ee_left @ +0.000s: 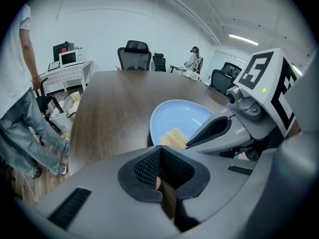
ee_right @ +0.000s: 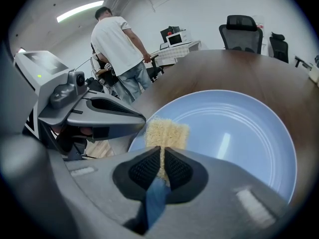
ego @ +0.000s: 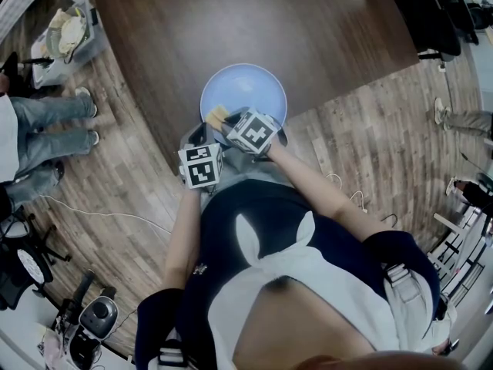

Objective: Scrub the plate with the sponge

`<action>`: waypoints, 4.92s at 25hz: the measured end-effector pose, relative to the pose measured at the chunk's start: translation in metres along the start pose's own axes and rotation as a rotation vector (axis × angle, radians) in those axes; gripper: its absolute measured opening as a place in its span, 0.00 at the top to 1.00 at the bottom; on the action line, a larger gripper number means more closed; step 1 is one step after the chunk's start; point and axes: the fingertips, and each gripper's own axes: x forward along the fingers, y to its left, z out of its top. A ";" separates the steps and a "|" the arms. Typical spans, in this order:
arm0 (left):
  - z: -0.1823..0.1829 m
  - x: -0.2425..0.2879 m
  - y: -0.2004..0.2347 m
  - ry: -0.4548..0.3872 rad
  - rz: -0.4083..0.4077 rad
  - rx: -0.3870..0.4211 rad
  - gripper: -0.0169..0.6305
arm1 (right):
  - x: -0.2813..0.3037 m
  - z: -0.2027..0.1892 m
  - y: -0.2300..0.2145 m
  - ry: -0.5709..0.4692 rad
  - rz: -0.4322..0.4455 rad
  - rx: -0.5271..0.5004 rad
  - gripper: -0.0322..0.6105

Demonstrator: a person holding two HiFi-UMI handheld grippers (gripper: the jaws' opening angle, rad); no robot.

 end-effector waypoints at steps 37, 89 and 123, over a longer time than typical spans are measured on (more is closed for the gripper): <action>0.004 -0.003 -0.004 0.010 -0.005 0.007 0.97 | -0.037 -0.001 -0.085 -0.035 -0.184 0.162 0.91; 0.001 -0.007 -0.002 -0.005 -0.007 0.005 0.97 | -0.080 -0.045 -0.140 0.130 -0.458 0.082 0.91; -0.001 -0.011 -0.007 -0.021 0.001 0.003 0.97 | -0.051 -0.037 -0.057 0.050 -0.263 0.003 0.91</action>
